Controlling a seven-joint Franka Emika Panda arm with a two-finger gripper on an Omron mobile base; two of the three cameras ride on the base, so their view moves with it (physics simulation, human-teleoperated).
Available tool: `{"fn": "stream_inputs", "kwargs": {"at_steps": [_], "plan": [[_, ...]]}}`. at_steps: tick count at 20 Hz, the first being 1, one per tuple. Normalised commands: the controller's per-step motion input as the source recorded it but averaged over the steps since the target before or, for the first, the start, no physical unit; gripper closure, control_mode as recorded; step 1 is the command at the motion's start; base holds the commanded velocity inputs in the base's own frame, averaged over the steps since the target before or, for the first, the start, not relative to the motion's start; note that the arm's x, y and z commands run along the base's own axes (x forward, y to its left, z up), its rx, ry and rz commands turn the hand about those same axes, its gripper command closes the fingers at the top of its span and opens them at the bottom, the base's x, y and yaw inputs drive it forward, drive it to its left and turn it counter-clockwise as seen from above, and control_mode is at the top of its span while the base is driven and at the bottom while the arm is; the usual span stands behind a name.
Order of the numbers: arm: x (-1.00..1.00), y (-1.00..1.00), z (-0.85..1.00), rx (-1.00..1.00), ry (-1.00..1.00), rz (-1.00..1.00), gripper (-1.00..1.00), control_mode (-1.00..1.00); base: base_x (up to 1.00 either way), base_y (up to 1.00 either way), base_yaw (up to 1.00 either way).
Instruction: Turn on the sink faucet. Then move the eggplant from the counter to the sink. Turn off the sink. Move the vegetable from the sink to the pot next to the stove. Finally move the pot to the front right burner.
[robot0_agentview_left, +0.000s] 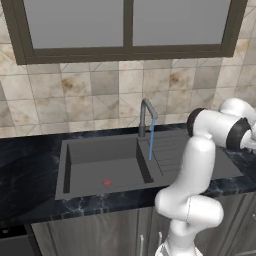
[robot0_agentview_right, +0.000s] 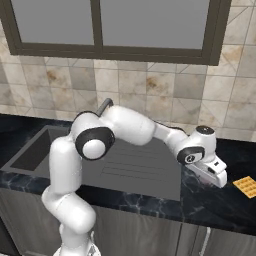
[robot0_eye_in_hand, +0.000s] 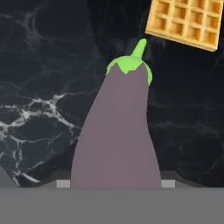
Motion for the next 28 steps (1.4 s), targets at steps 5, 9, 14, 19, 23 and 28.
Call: {"fn": "stream_inputs", "kwargs": {"at_steps": [5, 9, 14, 19, 23, 28], "plan": [[-0.29, 1.00, 0.38, -0.05, 0.04, 0.05, 1.00, -1.00, 0.00, 0.00, 0.00], [-0.37, 1.00, 0.35, -0.05, 0.01, 0.07, 1.00, -1.00, 0.00, 0.00, 0.00], [-0.27, 1.00, 0.22, -0.02, 0.01, 0.10, 1.00, -1.00, 0.00, 0.00, 0.00], [-0.17, 1.00, 0.23, 0.00, 0.05, 0.12, 1.00, -1.00, 0.00, 0.00, 0.00], [-0.06, 1.00, 0.33, 0.00, 0.10, 0.14, 1.00, -1.00, 0.00, 0.00, 0.00], [0.00, 1.00, 0.37, 0.00, 0.12, 0.16, 1.00, -1.00, 0.00, 0.00, 0.00]]}}
